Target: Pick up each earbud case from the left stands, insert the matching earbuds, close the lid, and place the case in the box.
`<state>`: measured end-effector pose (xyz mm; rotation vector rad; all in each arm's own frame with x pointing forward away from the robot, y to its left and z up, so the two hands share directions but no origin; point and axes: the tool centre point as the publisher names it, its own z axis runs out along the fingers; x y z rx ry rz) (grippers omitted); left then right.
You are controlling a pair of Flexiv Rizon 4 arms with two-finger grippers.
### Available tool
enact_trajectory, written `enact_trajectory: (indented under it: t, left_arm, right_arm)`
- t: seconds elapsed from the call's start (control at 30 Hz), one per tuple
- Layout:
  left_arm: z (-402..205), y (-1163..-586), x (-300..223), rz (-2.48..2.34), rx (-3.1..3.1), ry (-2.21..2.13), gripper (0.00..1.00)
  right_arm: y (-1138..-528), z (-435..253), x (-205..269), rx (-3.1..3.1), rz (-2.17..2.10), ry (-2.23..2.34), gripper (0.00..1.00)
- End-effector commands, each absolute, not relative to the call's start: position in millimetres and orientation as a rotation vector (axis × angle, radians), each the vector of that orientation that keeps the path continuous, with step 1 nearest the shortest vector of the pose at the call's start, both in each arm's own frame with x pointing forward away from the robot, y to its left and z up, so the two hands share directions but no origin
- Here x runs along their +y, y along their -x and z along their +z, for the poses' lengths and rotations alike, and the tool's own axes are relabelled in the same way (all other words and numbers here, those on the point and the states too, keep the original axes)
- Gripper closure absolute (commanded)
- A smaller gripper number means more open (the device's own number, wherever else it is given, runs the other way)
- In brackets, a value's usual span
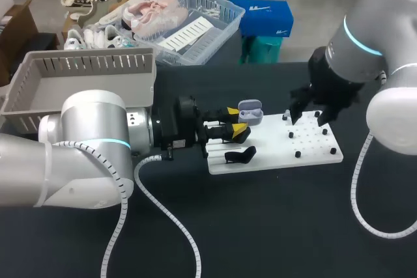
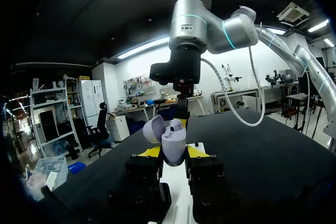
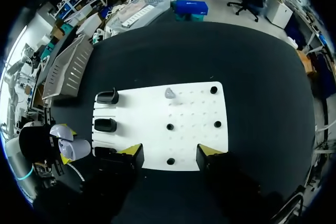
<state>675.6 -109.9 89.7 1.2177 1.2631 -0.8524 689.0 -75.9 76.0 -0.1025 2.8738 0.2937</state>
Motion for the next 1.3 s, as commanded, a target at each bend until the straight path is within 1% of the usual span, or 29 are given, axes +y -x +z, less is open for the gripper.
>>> enact_trajectory:
  t: [0.03, 0.13, 0.2, 0.3, 0.47, 0.67, 0.83, 0.9, 1.03, 1.3]
  left_arm:
    - [89.3, -673.8, -110.8, -0.843, 1.265, -1.211, 1.0]
    - [89.3, -673.8, -110.8, -0.843, 1.265, -1.211, 1.0]
    - [89.3, -673.8, -110.8, -0.843, 1.265, -1.211, 1.0]
    - [89.3, -673.8, -110.8, -0.843, 1.265, -1.211, 1.0]
    - [89.3, -673.8, -110.8, -0.843, 1.265, -1.211, 1.0]
    - [89.3, -673.8, -110.8, -0.843, 1.265, -1.211, 1.0]
    - [89.3, -673.8, -110.8, -0.843, 1.265, -1.211, 1.0]
    - [89.3, -673.8, -110.8, -0.843, 1.265, -1.211, 1.0]
    - [89.3, -673.8, -110.8, -0.843, 1.265, -1.211, 1.0]
    - [89.3, -673.8, -110.8, -0.843, 1.265, -1.211, 1.0]
  right_arm:
    - [-705.0, 68.2, -67.2, 2.897, 0.303, 0.131, 0.35]
    - [-713.7, 63.4, -64.2, 2.908, 0.292, 0.155, 0.34]
    - [-718.5, 59.4, -62.8, 2.92, 0.28, 0.159, 0.35]
    - [-725.1, 53.1, -61.3, 2.939, 0.274, 0.151, 0.33]
    - [-732.0, 42.7, -56.4, 2.967, 0.226, 0.115, 0.38]
    - [-741.2, 31.7, -53.5, 2.986, 0.285, 0.111, 0.39]
    - [-746.9, 27.7, -52.9, 2.997, 0.293, 0.081, 0.44]
    - [-748.1, 26.0, -53.3, 3.002, 0.296, 0.066, 0.45]
    - [-749.9, 25.3, -55.1, 3.0, 0.303, 0.058, 0.43]
    - [-756.4, 22.2, -57.2, 3.005, 0.314, 0.031, 0.51]
